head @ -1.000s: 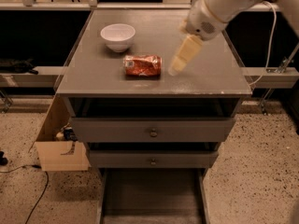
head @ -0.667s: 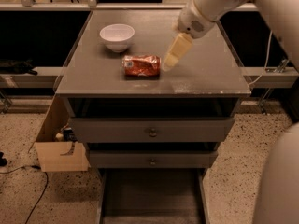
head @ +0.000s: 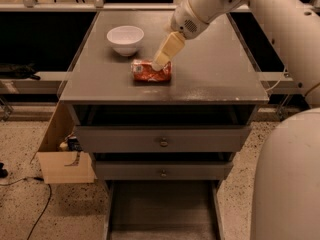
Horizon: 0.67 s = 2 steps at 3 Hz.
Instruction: Place coke can into bottom drawer
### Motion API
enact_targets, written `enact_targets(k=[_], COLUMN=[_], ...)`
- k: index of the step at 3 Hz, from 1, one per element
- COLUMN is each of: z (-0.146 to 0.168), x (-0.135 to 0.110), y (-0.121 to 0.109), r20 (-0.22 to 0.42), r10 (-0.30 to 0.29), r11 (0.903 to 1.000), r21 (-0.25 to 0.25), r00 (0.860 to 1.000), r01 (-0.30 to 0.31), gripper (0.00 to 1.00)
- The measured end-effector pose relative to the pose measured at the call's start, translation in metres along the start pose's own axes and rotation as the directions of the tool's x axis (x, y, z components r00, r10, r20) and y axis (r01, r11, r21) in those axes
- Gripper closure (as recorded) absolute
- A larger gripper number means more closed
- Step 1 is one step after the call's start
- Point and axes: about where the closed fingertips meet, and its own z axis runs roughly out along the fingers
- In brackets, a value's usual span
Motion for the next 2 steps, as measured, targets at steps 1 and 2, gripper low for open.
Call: enact_targets(k=[1,2], z=[0.014,0.031], x=[-0.011,-0.002], y=[0.014,0.027], r20=[0.028,-0.004], r10=[-0.005,-0.002], r11=[0.9995,0.9986], r21=[-0.031,-0.052], r00=[1.0,1.0], r01=[0.006,0.002], gripper=[0.0,0.0])
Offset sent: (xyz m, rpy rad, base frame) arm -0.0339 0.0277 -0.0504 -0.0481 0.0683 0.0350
